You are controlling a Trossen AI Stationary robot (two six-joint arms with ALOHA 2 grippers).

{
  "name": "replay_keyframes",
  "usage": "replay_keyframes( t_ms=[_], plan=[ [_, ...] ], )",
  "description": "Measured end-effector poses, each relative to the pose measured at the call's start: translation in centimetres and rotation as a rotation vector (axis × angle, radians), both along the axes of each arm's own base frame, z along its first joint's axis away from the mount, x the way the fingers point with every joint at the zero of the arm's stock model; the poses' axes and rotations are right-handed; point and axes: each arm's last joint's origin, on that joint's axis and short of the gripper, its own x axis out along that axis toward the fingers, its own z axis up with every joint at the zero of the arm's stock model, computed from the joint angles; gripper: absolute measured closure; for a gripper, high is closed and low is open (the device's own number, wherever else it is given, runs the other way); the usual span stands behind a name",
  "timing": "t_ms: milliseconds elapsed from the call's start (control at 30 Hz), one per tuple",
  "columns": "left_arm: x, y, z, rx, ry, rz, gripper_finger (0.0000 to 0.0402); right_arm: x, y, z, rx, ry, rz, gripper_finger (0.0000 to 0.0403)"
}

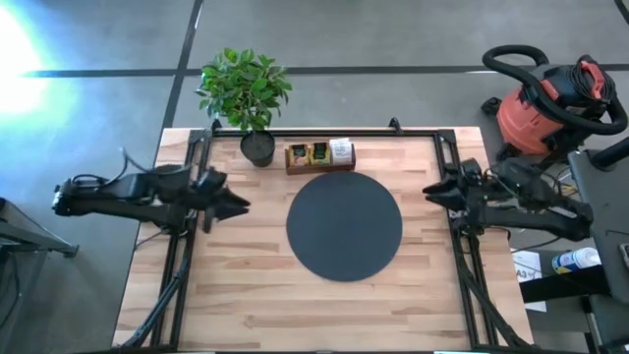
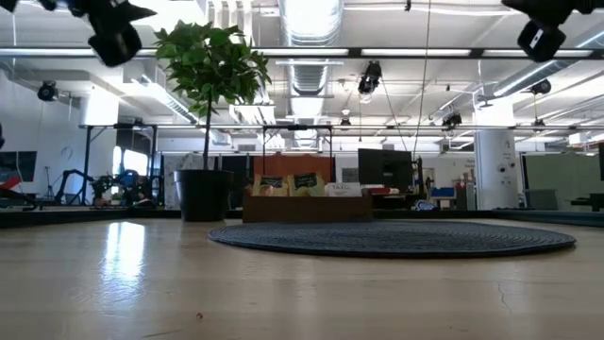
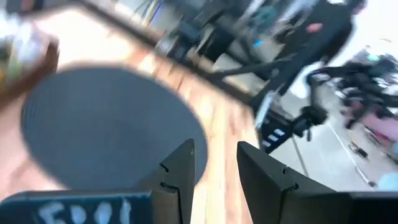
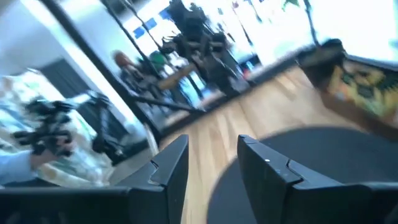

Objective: Pick & Place Tea
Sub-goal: Return to Home Position

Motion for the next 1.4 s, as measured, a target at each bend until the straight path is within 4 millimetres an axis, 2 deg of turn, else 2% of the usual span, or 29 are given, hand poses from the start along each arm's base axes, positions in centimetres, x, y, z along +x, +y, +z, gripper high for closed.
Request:
replay_keyframes(
  t_ms=[100,200,300,367,533,600,633,700,767,900,967,1167,1400],
  plan=[
    [-1.9,0.1,0.6,0.103,-0.144,0.003,0.0307,-0.7,0.2,-1.8,-0.037,-0.123,0.008,0.0275],
    [-3.4,0.2,0.0,0.151,-0.220,0.040,0.0307,-1.0,0.2,-3.3,-0.078,-0.261,0.003,0.0277],
    [-4.6,0.2,-1.2,0.153,-0.300,0.047,0.0307,0.4,0.0,-5.1,-0.110,-0.305,0.007,0.0276],
    [-4.5,0.2,-3.2,0.148,-0.320,0.052,0.0307,1.5,-0.2,-6.3,-0.117,-0.317,0.004,0.0274],
    [-4.1,0.2,-6.6,0.136,-0.513,0.059,0.0307,3.0,-0.4,-9.0,-0.120,-0.409,0.005,0.0268],
    [-3.1,0.2,-9.4,0.120,-0.463,0.053,0.0307,2.9,-0.4,-9.5,-0.131,-0.474,-0.002,0.0269],
    [-2.9,0.2,-9.9,0.109,-0.483,0.057,0.0307,2.9,-0.4,-9.7,-0.132,-0.505,-0.010,0.0269],
    [-2.5,0.2,-11.2,0.082,-0.491,0.056,0.0307,3.0,-0.5,-10.0,-0.103,-0.464,-0.025,0.0272],
    [-2.3,0.2,-12.1,0.060,-0.382,0.061,0.0307,3.2,-0.6,-10.7,-0.046,-0.387,-0.037,0.0275],
    [-2.2,0.3,-12.6,0.053,-0.318,0.093,0.0307,3.5,-0.7,-11.9,0.076,-0.264,-0.042,0.0280],
    [-2.2,0.3,-12.7,-0.022,-0.316,0.085,0.0307,3.6,-0.7,-12.3,0.088,-0.216,-0.046,0.0279],
    [-2.1,0.2,-13.0,-0.297,-0.271,0.098,0.0307,3.6,-0.7,-12.8,0.093,-0.168,-0.049,0.0273],
    [-2.1,0.2,-13.0,-0.341,-0.270,0.100,0.0307,3.1,-0.5,-12.5,0.087,-0.212,-0.034,0.0274]
  ],
)
